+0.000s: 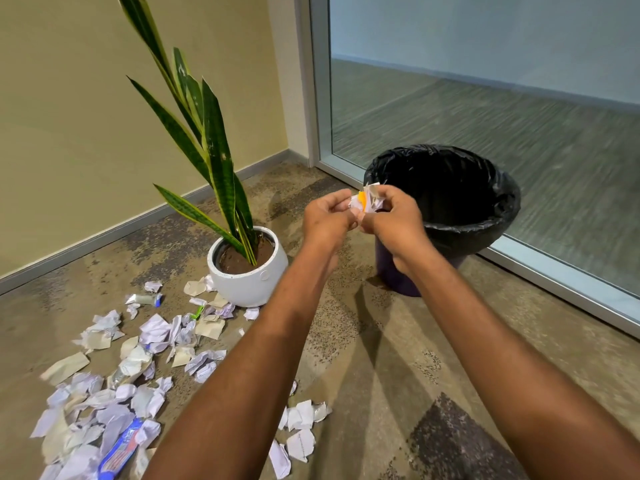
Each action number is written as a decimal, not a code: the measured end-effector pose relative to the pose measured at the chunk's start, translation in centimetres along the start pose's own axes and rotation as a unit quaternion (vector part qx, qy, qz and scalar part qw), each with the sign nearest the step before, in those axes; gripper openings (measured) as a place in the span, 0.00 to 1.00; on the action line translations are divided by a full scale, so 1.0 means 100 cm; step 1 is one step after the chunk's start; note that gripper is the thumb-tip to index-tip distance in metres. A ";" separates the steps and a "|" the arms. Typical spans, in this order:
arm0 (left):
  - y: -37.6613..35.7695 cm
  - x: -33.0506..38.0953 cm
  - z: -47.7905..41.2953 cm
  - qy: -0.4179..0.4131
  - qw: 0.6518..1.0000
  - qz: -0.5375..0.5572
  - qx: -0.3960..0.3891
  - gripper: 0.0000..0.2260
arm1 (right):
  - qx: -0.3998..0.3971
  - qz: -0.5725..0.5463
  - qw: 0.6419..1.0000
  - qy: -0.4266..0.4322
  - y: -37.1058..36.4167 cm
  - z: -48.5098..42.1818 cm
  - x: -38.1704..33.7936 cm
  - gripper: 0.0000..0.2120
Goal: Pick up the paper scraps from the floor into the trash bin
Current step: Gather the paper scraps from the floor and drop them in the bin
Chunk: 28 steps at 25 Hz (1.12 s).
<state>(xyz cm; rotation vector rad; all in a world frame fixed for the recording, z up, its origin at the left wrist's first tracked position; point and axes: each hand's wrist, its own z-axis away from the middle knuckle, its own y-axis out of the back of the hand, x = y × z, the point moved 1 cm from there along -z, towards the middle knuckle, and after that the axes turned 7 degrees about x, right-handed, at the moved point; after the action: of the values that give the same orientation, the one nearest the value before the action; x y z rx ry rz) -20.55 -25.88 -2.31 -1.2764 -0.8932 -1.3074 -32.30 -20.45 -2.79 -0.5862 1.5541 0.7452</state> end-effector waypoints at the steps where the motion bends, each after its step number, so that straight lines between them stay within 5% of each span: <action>1: -0.009 0.004 0.002 0.000 1.000 0.001 -0.008 0.22 | 0.010 -0.013 1.000 -0.009 0.009 -0.003 -0.003 0.27; 6: -0.052 0.015 0.007 -0.001 0.997 -0.009 -0.070 0.24 | 0.046 -0.078 0.995 -0.034 0.055 -0.017 -0.009 0.24; 13: -0.076 0.015 0.011 -0.005 0.994 -0.020 -0.110 0.27 | 0.103 -0.117 0.986 -0.052 0.084 -0.020 -0.009 0.38; 18: -0.057 0.013 0.011 -0.002 0.995 -0.005 -0.101 0.20 | 0.131 -0.105 0.985 -0.031 0.076 -0.014 -0.013 0.26; 22: -0.027 0.013 0.019 -0.002 0.994 -0.034 -0.100 0.15 | 0.056 -0.110 0.992 0.015 0.055 0.005 -0.016 0.12; 28: 0.068 -0.029 0.033 0.047 0.947 -0.292 -0.123 0.07 | -0.177 0.042 0.983 -0.009 -0.005 0.044 0.017 0.09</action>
<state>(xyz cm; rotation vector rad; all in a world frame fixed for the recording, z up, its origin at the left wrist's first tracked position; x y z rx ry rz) -13.70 -23.36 -5.65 -1.1616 -1.1149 -1.9798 -29.19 -17.42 -4.74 -0.7743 1.4461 1.1004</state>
